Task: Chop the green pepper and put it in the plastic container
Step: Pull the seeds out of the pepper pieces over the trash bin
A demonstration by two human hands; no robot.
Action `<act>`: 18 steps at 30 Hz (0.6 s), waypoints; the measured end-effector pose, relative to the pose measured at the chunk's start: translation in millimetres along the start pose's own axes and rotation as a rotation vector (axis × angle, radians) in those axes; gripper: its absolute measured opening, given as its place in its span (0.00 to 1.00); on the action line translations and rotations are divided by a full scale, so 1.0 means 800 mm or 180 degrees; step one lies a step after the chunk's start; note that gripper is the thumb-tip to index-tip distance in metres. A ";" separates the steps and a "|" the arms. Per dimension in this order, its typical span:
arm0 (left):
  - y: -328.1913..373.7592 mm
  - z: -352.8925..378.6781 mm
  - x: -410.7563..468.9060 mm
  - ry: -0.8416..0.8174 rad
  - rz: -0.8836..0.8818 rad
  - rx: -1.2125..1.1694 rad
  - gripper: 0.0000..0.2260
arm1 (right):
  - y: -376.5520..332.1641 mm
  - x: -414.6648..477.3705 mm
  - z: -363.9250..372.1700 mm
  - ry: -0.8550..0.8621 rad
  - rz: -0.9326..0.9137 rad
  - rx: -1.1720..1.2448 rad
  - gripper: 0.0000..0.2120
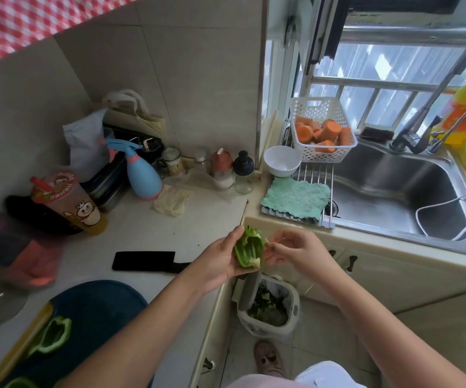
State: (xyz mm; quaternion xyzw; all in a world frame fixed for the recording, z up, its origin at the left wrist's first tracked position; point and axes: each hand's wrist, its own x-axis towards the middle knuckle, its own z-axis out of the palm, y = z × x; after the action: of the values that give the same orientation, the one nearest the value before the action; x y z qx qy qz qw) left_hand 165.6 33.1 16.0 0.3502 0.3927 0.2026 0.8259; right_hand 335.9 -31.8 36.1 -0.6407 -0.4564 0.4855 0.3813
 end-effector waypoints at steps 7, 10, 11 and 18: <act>-0.010 -0.003 0.011 0.0377 0.0083 -0.0050 0.18 | 0.037 0.009 -0.014 0.0406 -0.0492 -0.2636 0.09; -0.012 0.006 0.012 0.0368 0.0160 0.0102 0.15 | 0.046 0.014 -0.015 0.0343 -0.0446 -0.3112 0.08; -0.012 0.009 0.012 0.0360 0.0197 0.0157 0.14 | 0.046 0.015 -0.016 0.0344 -0.0429 -0.3103 0.07; -0.019 0.022 0.016 0.0347 0.0398 0.0609 0.16 | 0.016 0.011 -0.004 -0.0010 -0.0468 -0.1780 0.05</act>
State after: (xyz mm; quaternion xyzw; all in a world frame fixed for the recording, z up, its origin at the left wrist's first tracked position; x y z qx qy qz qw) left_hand 188.4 23.6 6.0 0.4397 0.4319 0.2339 0.7519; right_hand 343.0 -27.3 22.9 -0.6854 -0.6184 0.3129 0.2233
